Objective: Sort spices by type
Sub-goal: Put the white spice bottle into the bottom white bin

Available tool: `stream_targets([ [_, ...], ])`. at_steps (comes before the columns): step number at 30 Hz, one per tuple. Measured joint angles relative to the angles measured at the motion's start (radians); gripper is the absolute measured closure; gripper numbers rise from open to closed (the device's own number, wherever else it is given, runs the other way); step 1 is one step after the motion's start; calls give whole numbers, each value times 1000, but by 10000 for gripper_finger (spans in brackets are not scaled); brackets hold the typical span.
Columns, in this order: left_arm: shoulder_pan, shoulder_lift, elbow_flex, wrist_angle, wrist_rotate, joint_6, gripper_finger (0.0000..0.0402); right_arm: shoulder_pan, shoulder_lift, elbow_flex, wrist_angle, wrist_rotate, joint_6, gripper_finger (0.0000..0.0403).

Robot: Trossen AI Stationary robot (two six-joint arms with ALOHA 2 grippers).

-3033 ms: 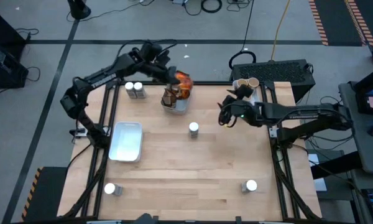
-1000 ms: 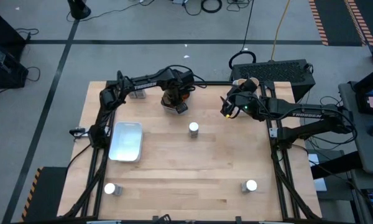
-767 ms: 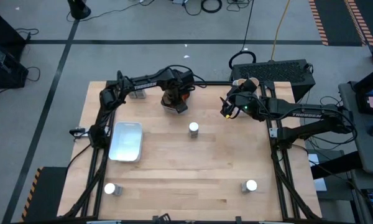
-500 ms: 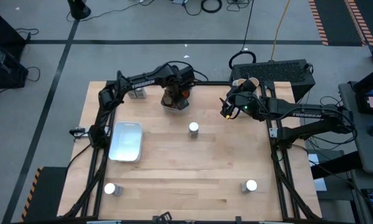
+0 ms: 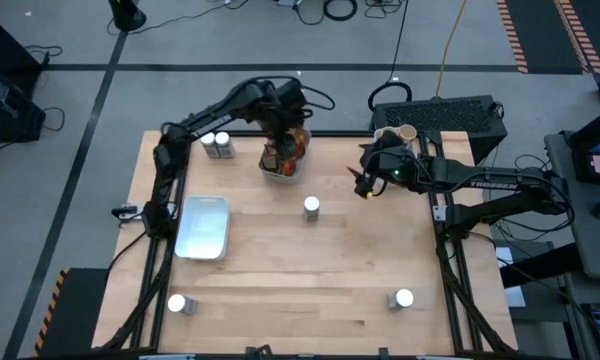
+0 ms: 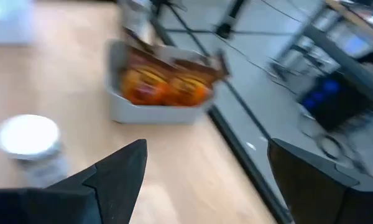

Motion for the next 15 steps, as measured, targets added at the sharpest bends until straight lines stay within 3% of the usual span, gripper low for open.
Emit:
stream_targets([
  [6,-35,-149,-2,38,9,26,235,28,0,31,14,-155,37,86],
  [10,-64,-266,-23,71,8,16,235,50,-1,61,5,-185,69,86],
  [15,-132,-408,-167,157,5,7,235,76,-1,73,4,-186,82,86],
])
